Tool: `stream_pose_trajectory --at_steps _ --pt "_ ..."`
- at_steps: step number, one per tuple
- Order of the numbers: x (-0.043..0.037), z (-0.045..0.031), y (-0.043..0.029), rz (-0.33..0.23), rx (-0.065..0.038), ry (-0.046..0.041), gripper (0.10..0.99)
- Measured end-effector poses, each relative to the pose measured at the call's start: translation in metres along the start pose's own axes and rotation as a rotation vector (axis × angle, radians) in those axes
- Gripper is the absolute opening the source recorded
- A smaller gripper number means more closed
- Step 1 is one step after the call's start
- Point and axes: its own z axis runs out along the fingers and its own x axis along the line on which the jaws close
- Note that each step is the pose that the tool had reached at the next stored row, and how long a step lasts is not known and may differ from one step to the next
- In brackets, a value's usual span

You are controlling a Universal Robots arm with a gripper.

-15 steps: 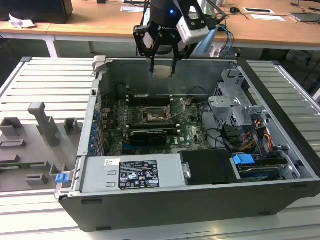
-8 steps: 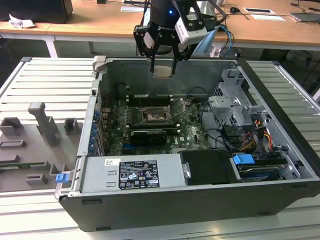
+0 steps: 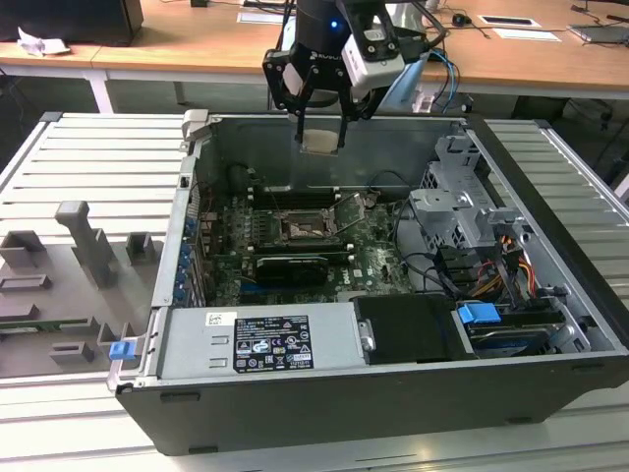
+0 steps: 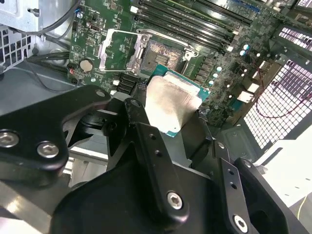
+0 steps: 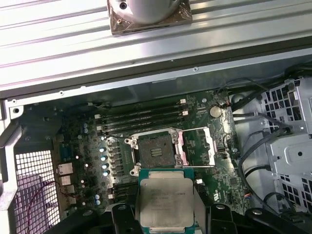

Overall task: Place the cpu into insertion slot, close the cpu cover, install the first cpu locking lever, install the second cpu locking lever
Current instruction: 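Place the cpu into insertion slot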

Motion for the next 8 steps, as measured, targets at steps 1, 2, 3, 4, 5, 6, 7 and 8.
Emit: stream_pose_trajectory --at_steps 1,2,3,4,5,6,7,8 --pt "0.0000 0.0001 0.0000 0.005 0.000 -0.0005 0.529" --pt "0.0000 0.0005 0.0000 0.012 0.000 -0.0011 0.529" --pt "0.0000 0.0007 -0.0001 0.015 0.000 -0.0014 0.529" --pt "0.0000 0.0009 -0.0001 0.018 0.000 -0.0017 0.529" --pt "0.0000 0.0017 -0.0001 0.025 -0.001 -0.0022 0.529" --pt "0.0000 0.0022 -0.0002 0.026 0.000 -0.0024 0.529" --pt "-0.0001 0.0024 -0.0002 0.026 0.000 -0.0024 0.529" --pt "-0.0001 0.0028 -0.0003 0.026 0.000 -0.0023 0.529"
